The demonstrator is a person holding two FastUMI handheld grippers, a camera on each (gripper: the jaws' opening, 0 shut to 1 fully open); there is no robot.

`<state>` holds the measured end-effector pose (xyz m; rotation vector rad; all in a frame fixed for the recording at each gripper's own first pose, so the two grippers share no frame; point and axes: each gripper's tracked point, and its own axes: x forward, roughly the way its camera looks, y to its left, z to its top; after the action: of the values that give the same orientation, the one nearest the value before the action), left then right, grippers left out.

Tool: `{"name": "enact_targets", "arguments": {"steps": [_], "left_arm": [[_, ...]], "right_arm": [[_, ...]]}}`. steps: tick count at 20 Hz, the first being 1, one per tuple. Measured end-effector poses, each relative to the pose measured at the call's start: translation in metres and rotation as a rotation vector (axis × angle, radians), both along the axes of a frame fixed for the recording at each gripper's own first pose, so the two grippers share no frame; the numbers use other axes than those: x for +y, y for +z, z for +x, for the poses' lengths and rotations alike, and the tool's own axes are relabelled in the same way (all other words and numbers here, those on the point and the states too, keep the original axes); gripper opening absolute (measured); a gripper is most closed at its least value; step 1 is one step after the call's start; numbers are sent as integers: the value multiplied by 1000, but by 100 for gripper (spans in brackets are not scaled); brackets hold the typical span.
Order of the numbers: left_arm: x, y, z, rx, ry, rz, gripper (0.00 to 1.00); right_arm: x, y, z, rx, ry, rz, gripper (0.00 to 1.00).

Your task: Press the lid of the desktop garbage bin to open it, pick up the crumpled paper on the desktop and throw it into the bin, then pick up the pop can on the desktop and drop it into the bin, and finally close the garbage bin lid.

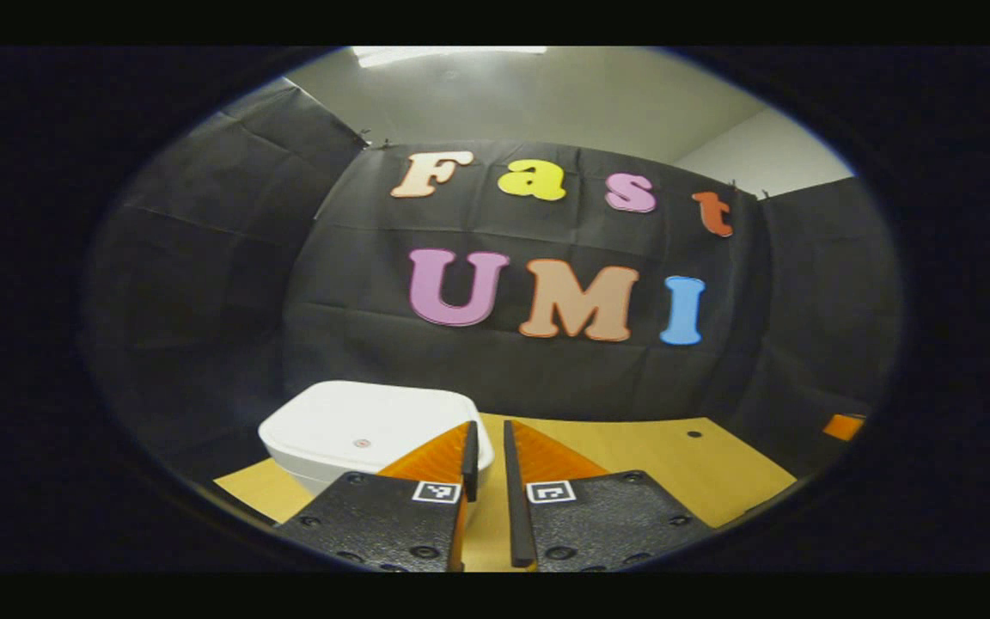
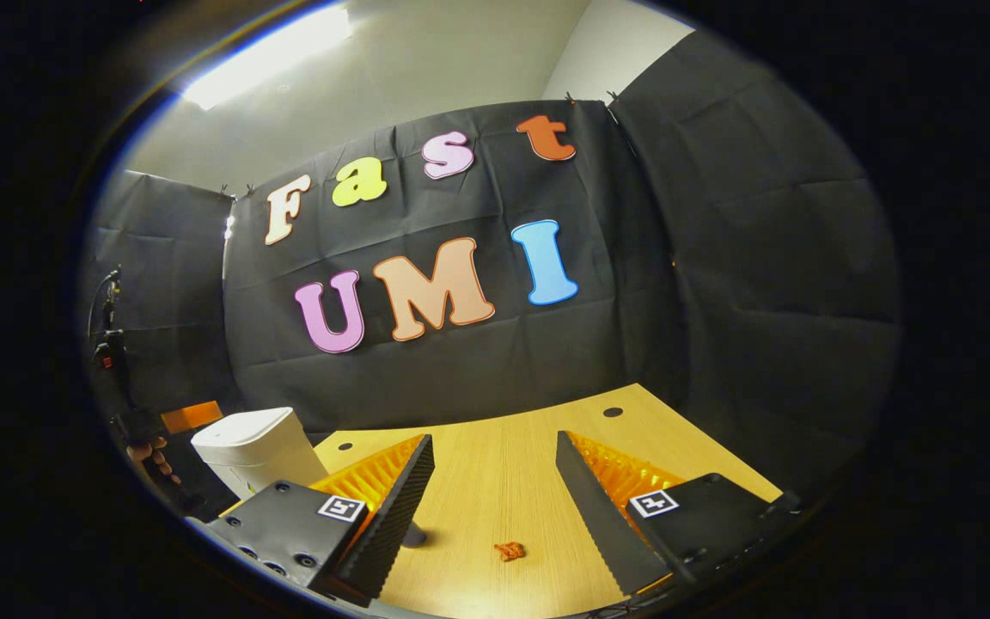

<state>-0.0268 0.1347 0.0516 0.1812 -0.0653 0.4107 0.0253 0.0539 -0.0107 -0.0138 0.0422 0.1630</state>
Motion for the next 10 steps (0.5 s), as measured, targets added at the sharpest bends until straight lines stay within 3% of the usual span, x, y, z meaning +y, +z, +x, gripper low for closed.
{"name": "enact_targets", "arguments": {"steps": [1,2,3,6,8,10], "left_arm": [[12,1,0,-2,19,-7,13],[28,2,3,1,44,-7,3],[43,1,4,11,81,0,0],[85,-14,0,51,163,25,0],[92,-32,-4,99,178,-8,0],[90,-18,-2,13,140,26,0]], "right_arm": [[-1,0,0,-2,-2,-4,95],[-3,0,-1,-3,-5,-8,95],[-4,0,-1,-2,-7,-8,95],[-9,3,-3,0,-18,8,95],[-14,4,-4,-3,-36,12,95],[-17,2,-4,4,-47,13,95]]}}
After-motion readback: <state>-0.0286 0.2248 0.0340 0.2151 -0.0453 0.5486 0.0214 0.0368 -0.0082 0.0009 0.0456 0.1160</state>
